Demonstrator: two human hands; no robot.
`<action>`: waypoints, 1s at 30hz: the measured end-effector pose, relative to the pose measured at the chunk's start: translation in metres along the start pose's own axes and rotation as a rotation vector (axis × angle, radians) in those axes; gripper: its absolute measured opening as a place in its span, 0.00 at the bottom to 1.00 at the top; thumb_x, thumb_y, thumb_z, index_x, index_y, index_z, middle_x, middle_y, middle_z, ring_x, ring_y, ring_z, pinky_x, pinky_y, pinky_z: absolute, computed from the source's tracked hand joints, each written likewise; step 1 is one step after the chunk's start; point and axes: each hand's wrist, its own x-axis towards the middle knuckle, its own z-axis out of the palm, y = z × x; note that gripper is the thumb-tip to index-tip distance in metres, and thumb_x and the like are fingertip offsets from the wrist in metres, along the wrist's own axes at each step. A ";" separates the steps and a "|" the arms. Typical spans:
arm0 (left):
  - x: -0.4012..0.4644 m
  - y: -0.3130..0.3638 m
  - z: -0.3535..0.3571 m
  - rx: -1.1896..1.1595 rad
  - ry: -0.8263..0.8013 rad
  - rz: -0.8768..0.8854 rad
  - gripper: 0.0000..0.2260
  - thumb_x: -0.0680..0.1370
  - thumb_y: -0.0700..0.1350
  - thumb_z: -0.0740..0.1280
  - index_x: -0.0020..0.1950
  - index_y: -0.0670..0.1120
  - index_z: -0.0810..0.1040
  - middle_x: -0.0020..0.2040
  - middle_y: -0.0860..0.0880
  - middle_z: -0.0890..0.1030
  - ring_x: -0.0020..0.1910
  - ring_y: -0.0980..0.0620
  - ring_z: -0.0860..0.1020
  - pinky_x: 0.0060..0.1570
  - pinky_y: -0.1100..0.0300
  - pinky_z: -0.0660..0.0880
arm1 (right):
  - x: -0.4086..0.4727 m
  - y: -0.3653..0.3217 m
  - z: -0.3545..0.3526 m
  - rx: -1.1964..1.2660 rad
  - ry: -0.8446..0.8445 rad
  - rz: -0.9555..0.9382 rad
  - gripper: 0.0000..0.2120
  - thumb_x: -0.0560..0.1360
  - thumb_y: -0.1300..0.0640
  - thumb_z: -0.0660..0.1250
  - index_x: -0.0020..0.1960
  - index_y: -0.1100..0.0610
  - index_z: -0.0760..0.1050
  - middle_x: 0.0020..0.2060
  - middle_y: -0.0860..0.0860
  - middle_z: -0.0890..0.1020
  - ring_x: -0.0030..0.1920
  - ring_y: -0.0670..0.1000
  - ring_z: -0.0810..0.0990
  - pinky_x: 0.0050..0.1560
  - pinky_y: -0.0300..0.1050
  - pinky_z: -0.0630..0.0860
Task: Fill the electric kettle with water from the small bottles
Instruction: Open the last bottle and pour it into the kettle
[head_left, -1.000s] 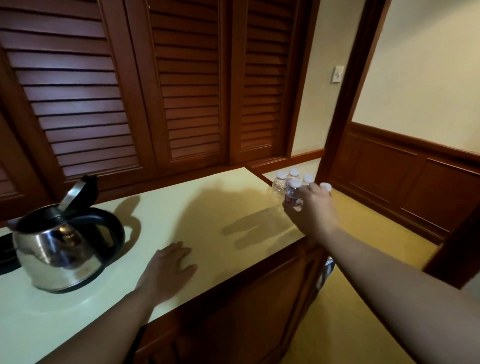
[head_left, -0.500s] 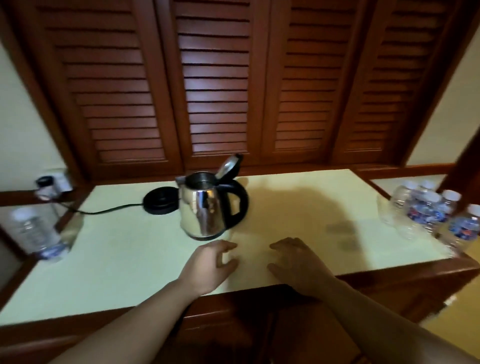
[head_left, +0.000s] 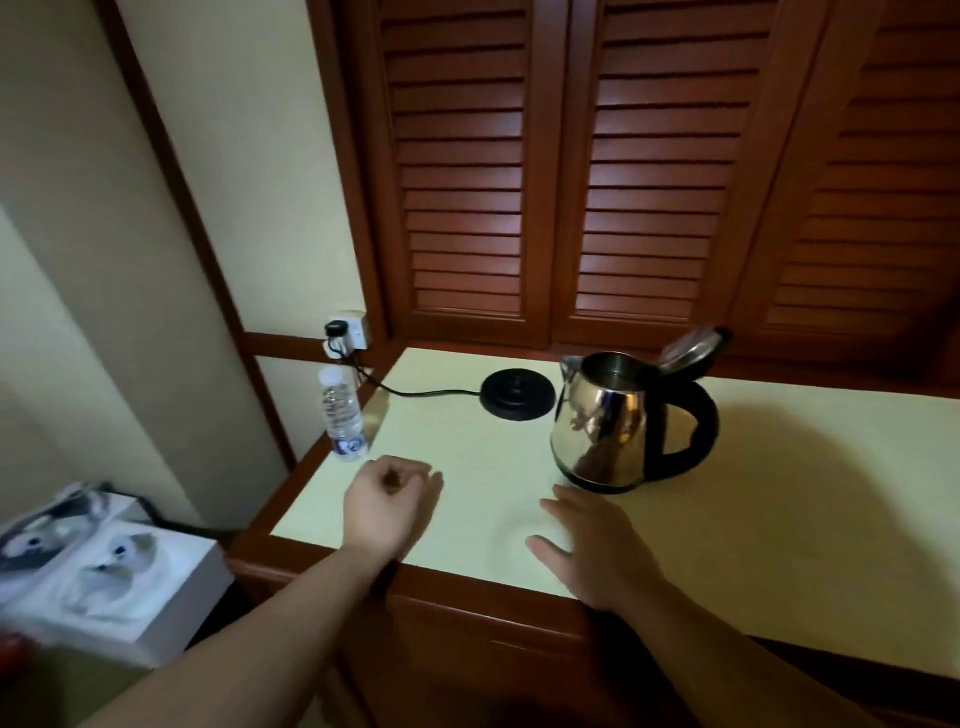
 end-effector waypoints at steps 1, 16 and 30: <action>0.008 -0.003 -0.008 -0.031 0.093 -0.059 0.02 0.77 0.44 0.73 0.44 0.49 0.82 0.46 0.54 0.87 0.49 0.56 0.83 0.57 0.55 0.78 | 0.001 0.001 0.000 -0.003 -0.004 0.001 0.35 0.77 0.30 0.58 0.79 0.45 0.66 0.80 0.44 0.62 0.80 0.46 0.56 0.78 0.44 0.50; 0.095 0.007 -0.041 -0.134 0.038 -0.183 0.29 0.75 0.47 0.79 0.73 0.48 0.73 0.60 0.49 0.81 0.63 0.42 0.81 0.66 0.47 0.75 | -0.003 0.005 -0.002 0.081 0.028 0.012 0.32 0.78 0.34 0.63 0.78 0.45 0.68 0.80 0.41 0.63 0.80 0.42 0.56 0.78 0.38 0.49; -0.010 0.026 0.076 -0.149 -0.665 0.151 0.21 0.70 0.57 0.80 0.59 0.50 0.83 0.50 0.48 0.88 0.50 0.45 0.86 0.55 0.46 0.82 | -0.011 0.004 -0.046 0.436 0.266 0.120 0.21 0.73 0.40 0.75 0.63 0.45 0.79 0.53 0.41 0.82 0.51 0.40 0.80 0.49 0.36 0.74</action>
